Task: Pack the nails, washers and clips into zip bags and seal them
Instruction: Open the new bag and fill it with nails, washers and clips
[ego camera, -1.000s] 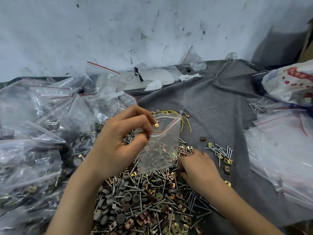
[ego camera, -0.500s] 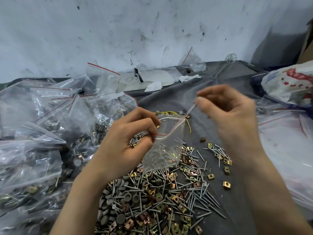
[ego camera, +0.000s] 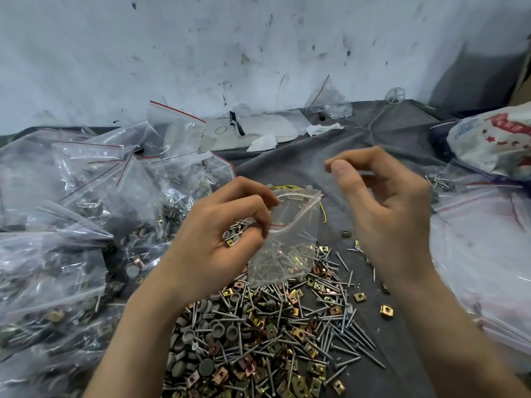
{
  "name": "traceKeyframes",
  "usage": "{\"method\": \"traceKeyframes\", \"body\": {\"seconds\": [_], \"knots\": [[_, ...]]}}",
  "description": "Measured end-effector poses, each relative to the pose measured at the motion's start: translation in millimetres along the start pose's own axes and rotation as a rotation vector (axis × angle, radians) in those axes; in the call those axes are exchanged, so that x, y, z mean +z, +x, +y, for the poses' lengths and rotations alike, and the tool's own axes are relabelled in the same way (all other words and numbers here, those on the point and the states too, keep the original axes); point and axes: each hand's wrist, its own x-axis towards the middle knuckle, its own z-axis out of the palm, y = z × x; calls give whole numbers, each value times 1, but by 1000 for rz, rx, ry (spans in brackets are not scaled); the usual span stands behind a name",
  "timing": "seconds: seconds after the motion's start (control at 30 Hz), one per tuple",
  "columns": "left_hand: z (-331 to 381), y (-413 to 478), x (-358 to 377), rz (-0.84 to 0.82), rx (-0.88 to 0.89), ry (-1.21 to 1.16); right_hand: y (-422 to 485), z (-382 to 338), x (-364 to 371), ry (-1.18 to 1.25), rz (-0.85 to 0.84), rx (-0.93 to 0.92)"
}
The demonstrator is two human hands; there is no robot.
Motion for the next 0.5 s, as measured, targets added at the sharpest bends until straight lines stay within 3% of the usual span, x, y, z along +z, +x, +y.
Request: {"method": "traceKeyframes", "body": {"seconds": [0.1, 0.23, 0.33, 0.5], "knots": [[-1, 0, -1, 7, -4, -8, -12, 34, 7, -33, -34, 196], [-3, 0, -3, 18, -2, -4, -50, 78, 25, -302, -580, 487], [-6, 0, -5, 16, -7, -8, -69, 86, 33, -347, -757, 498], [-9, -1, -6, 33, -7, 14, -74, 86, 38, -508, -845, 324]]}}
